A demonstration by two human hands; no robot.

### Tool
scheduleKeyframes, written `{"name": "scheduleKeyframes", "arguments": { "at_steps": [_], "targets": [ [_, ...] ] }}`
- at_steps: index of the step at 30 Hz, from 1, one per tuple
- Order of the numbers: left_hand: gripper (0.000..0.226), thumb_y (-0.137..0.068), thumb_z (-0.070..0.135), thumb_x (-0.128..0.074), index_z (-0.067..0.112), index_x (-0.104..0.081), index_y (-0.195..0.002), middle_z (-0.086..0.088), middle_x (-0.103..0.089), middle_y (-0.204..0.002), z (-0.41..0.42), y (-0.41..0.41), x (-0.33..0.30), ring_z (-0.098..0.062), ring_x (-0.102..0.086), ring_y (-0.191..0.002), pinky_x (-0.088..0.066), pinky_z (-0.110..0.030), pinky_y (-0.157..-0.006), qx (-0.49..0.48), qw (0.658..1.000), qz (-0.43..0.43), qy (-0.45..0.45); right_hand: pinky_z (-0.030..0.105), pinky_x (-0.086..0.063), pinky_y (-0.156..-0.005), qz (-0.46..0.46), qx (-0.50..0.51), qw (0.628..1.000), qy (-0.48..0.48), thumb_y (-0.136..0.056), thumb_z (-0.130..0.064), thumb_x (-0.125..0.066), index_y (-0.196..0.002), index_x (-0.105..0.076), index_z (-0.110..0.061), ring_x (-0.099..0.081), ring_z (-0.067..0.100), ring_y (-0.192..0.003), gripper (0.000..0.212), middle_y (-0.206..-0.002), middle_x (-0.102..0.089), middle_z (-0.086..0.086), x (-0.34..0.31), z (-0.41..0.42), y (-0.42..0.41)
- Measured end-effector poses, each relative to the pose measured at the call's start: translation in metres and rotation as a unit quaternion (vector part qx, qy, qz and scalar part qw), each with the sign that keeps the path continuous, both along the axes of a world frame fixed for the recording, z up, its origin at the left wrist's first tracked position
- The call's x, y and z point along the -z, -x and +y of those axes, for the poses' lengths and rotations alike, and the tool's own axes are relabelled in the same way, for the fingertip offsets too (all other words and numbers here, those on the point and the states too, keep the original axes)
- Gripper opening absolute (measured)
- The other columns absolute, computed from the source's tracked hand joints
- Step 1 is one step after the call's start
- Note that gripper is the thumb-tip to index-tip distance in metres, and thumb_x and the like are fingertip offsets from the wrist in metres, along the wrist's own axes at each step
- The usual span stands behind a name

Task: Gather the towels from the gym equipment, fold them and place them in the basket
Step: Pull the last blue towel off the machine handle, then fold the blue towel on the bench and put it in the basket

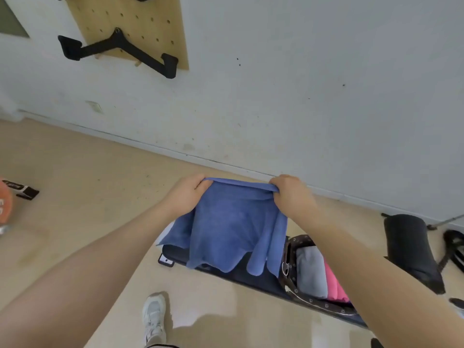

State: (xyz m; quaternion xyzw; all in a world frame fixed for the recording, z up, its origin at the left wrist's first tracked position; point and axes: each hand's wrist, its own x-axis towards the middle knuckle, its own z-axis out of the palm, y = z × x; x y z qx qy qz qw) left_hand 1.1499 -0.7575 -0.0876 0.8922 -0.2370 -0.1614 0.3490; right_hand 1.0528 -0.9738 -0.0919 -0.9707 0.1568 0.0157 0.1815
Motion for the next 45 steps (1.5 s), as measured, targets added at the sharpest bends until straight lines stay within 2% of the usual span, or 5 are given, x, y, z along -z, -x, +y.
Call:
{"name": "scheduleKeyframes", "arguments": {
  "at_steps": [9, 15, 28, 36, 45],
  "targets": [
    [0.021, -0.088, 0.029, -0.058, 0.017, -0.052, -0.071, 0.005, -0.046, -0.061, 0.024, -0.123, 0.045, -0.018, -0.046, -0.064, -0.030, -0.028, -0.054, 0.116, 0.983, -0.095, -0.108, 0.030, -0.039, -0.076, 0.091, 0.212, 0.973, -0.019, -0.082, 0.003, -0.043, -0.105, -0.063, -0.016, -0.046, 0.024, -0.086, 0.036, -0.115, -0.052, 0.007, 0.050, -0.009, -0.056],
    [0.012, -0.086, 0.008, -0.057, 0.001, -0.066, -0.089, -0.005, -0.057, -0.078, 0.036, -0.146, 0.082, -0.022, -0.050, -0.074, -0.034, -0.028, -0.064, 0.086, 0.985, -0.149, 0.002, 0.031, -0.038, -0.070, -0.061, 0.293, 0.948, -0.109, -0.082, 0.010, -0.035, -0.113, -0.057, -0.008, -0.048, 0.026, -0.083, 0.041, -0.099, -0.058, 0.012, 0.062, -0.002, -0.066],
    [0.028, -0.087, 0.029, -0.060, 0.016, -0.048, -0.065, 0.010, -0.040, -0.058, 0.094, -0.080, 0.383, -0.008, -0.037, -0.055, -0.028, -0.026, -0.055, 0.207, 0.968, -0.097, -0.106, 0.034, -0.025, -0.067, 0.049, 0.174, 0.974, 0.138, -0.083, 0.004, -0.046, -0.093, -0.057, -0.001, -0.039, 0.029, -0.089, 0.016, -0.103, -0.048, 0.016, 0.366, 0.058, 0.008],
    [0.026, -0.085, 0.035, -0.061, 0.027, -0.050, -0.064, 0.009, -0.050, -0.057, 0.124, -0.064, 0.400, -0.007, -0.043, -0.053, -0.030, -0.021, -0.051, 0.242, 0.958, -0.098, -0.116, 0.029, -0.021, -0.048, 0.141, 0.171, 0.974, 0.050, -0.085, 0.002, -0.039, -0.064, -0.037, -0.015, -0.031, 0.020, -0.056, 0.028, -0.062, -0.038, 0.004, 0.399, 0.075, 0.045],
    [0.016, -0.089, 0.027, -0.056, 0.014, -0.065, -0.089, 0.011, -0.049, -0.072, 0.169, -0.014, 0.414, -0.012, -0.050, -0.076, -0.041, -0.027, -0.067, 0.294, 0.940, -0.094, -0.143, 0.031, -0.038, -0.069, 0.239, 0.164, 0.950, 0.116, -0.088, -0.002, -0.035, -0.109, -0.058, -0.018, -0.047, 0.022, -0.092, 0.035, -0.105, -0.051, 0.005, 0.395, 0.139, 0.101]
  ]
}}
